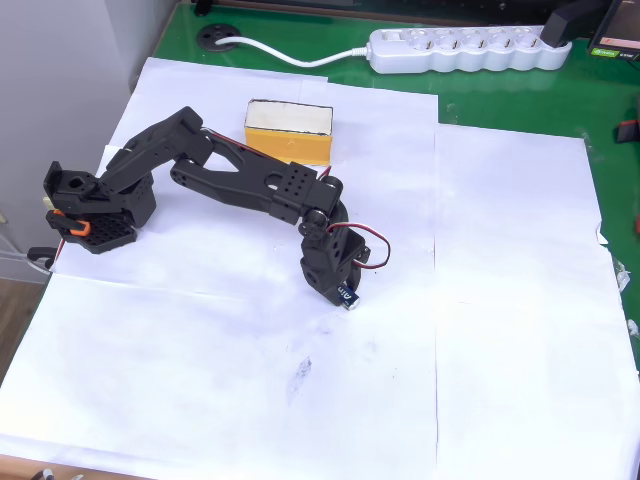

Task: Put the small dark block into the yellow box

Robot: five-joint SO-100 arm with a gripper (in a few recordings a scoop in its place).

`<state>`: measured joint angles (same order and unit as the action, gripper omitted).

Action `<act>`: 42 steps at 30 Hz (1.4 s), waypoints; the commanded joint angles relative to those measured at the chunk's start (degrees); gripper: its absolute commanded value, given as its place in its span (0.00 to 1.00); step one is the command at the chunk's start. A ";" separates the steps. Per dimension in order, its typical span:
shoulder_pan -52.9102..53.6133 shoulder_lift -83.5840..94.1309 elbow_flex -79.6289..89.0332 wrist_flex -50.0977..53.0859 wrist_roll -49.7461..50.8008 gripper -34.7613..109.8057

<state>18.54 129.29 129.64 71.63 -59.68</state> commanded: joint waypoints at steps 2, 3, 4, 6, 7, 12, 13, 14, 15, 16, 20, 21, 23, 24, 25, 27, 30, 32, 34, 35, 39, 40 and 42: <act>-0.62 -9.32 10.20 5.89 2.46 0.24; -1.05 -10.72 12.13 7.21 3.08 0.24; -1.41 -11.95 14.41 8.88 3.34 0.24; -2.29 -14.41 19.25 12.74 3.78 0.24; -2.72 -15.73 21.18 14.33 3.87 0.24; -6.68 -23.82 23.99 19.78 4.13 0.24; -7.91 -25.58 23.99 20.92 4.39 0.24; -9.40 -27.51 23.82 22.06 4.66 0.24; -10.99 -29.53 23.47 23.12 4.92 0.24; -12.74 -31.46 23.03 24.17 5.27 0.24; -21.88 -38.85 18.98 25.22 5.71 0.24; -24.35 -40.25 17.49 24.96 5.71 0.24; -28.83 -43.15 14.50 24.87 5.71 0.24; -31.03 -44.47 12.92 25.05 5.27 0.24; -32.96 -45.53 11.60 25.66 4.92 0.24; -36.56 -47.02 9.05 27.42 4.13 0.24; -40.78 -48.08 4.31 29.71 2.20 0.24; -42.63 -47.90 1.49 29.97 1.85 0.24; -43.86 -47.72 -0.35 29.79 1.93 0.24; -44.47 -47.37 -1.23 29.44 1.93 0.24; -46.32 -43.95 -5.89 24.96 1.49 0.24; -46.85 -42.89 -6.77 23.82 1.67 0.24; -47.90 -40.87 -7.65 22.24 1.41 0.24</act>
<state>-27.33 87.89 121.55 95.71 -57.66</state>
